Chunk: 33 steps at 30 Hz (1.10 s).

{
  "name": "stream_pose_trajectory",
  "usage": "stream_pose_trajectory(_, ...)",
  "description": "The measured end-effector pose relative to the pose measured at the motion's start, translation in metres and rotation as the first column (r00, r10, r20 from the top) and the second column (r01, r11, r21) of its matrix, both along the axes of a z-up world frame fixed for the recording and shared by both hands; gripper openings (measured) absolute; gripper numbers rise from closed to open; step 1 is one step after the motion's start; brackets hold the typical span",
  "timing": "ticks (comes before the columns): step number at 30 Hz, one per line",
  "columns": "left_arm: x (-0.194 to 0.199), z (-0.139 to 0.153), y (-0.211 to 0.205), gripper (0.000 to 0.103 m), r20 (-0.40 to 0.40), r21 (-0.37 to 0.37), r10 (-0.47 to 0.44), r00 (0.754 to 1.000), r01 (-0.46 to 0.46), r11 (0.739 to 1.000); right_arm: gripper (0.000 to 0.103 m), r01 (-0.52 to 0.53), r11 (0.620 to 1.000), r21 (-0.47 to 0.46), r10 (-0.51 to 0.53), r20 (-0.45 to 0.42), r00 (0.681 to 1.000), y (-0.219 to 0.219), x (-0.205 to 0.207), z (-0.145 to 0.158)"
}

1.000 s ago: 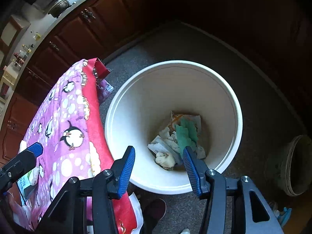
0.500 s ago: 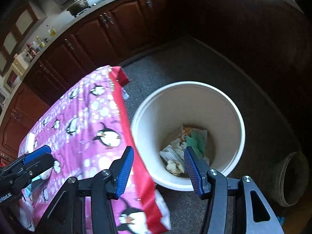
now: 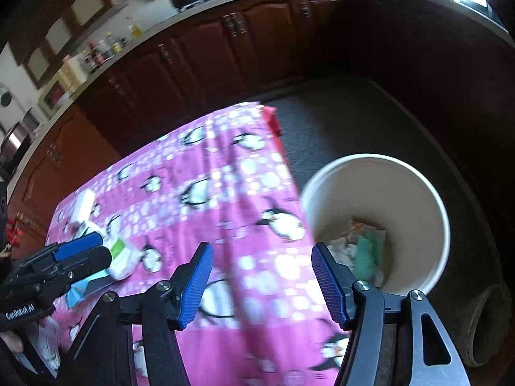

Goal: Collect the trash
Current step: 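Move both open tools back over the remaining trash on the cloth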

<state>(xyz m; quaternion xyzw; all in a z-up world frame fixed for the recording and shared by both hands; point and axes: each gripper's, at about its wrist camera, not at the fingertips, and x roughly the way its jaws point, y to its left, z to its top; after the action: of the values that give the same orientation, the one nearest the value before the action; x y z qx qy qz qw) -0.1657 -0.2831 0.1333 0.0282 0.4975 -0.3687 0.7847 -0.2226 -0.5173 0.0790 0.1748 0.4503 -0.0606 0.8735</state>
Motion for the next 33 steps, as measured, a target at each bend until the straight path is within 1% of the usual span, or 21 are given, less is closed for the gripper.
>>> stream_pose_trajectory(7, 0.008, 0.000, 0.063, 0.054, 0.000, 0.031, 0.074, 0.997, -0.074, 0.997, 0.061, -0.110, 0.993, 0.043, 0.111, -0.019, 0.994, 0.043, 0.020, -0.009)
stream_pose_trajectory(12, 0.018, -0.007, 0.104, 0.054, -0.015, 0.051, 0.136, 0.991, -0.135, 0.989, 0.062, -0.202, 0.978, 0.060, 0.205, -0.045, 0.978, 0.079, 0.038, -0.019)
stream_pose_trajectory(14, 0.022, -0.013, 0.114, 0.057, -0.027, 0.055, 0.155, 0.988, -0.153, 0.987, 0.062, -0.237, 0.969, 0.067, 0.241, -0.052, 0.969, 0.092, 0.044, -0.023)
stream_pose_trajectory(17, 0.027, -0.027, 0.120, 0.059, -0.061, 0.060, 0.163, 0.985, -0.159, 0.985, 0.062, -0.276, 0.958, 0.079, 0.281, -0.068, 0.957, 0.109, 0.056, -0.029)
stream_pose_trajectory(21, 0.030, -0.045, 0.119, 0.059, -0.077, 0.090, 0.163, 0.984, -0.156, 0.984, 0.062, -0.290, 0.953, 0.083, 0.297, -0.075, 0.952, 0.119, 0.064, -0.032)
stream_pose_trajectory(23, 0.030, -0.054, 0.118, 0.059, -0.103, 0.103, 0.161, 0.982, -0.150, 0.983, 0.062, -0.293, 0.953, 0.082, 0.299, -0.077, 0.951, 0.120, 0.066, -0.031)
stream_pose_trajectory(25, 0.027, -0.062, 0.118, 0.059, -0.150, 0.094, 0.143, 0.978, -0.130, 0.987, 0.062, -0.301, 0.950, 0.082, 0.307, -0.075, 0.949, 0.121, 0.068, -0.031)
stream_pose_trajectory(26, 0.025, -0.064, 0.118, 0.059, -0.156, 0.096, 0.137, 0.978, -0.123, 0.988, 0.062, -0.306, 0.948, 0.084, 0.312, -0.072, 0.947, 0.121, 0.069, -0.030)
stream_pose_trajectory(27, 0.023, -0.064, 0.118, 0.059, -0.145, 0.104, 0.136, 0.980, -0.121, 0.987, 0.063, -0.314, 0.946, 0.085, 0.320, -0.070, 0.945, 0.122, 0.071, -0.030)
stream_pose_trajectory(30, 0.023, -0.066, 0.119, 0.059, -0.139, 0.115, 0.140, 0.980, -0.124, 0.986, 0.068, -0.348, 0.934, 0.081, 0.354, -0.068, 0.933, 0.129, 0.077, -0.032)
stream_pose_trajectory(33, 0.025, -0.070, 0.125, 0.059, -0.153, 0.122, 0.161, 0.975, -0.143, 0.982, 0.068, -0.389, 0.918, 0.072, 0.394, -0.077, 0.916, 0.140, 0.090, -0.037)
